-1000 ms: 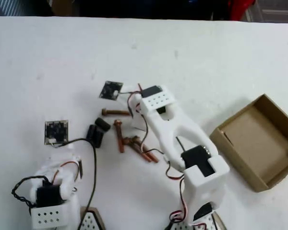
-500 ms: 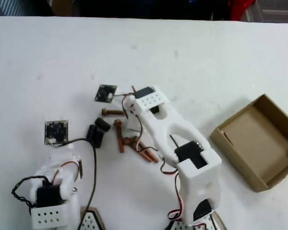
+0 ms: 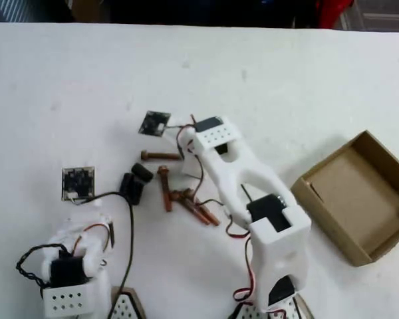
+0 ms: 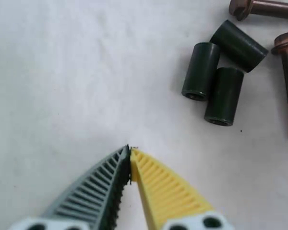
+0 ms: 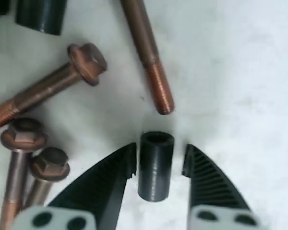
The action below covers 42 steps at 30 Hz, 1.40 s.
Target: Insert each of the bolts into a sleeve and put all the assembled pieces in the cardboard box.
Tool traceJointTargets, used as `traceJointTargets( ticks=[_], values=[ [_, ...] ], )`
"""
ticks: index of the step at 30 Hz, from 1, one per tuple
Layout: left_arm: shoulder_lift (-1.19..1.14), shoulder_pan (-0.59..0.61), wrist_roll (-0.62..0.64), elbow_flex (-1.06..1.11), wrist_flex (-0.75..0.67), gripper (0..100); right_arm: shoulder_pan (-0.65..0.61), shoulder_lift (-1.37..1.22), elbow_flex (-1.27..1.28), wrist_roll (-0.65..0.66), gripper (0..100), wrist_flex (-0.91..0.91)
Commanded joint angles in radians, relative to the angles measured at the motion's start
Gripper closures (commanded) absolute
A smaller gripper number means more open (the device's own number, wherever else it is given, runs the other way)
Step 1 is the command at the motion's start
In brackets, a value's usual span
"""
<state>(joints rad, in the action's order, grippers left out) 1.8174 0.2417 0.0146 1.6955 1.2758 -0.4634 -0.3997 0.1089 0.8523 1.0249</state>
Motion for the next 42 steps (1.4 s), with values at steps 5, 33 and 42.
traceJointTargets(
  ticks=[5,33,42],
  values=[
    [0.005,0.008,-0.009,-0.002,-0.02,98,0.047,-0.001,-0.044,0.003,88.6,-0.012],
    [0.005,0.008,-0.009,-0.002,-0.021,98,0.019,0.008,-0.376,-0.362,98.1,0.384],
    [0.005,0.005,-0.011,-0.002,-0.048,98,0.025,0.013,-0.756,-0.373,98.1,0.722]
  ],
)
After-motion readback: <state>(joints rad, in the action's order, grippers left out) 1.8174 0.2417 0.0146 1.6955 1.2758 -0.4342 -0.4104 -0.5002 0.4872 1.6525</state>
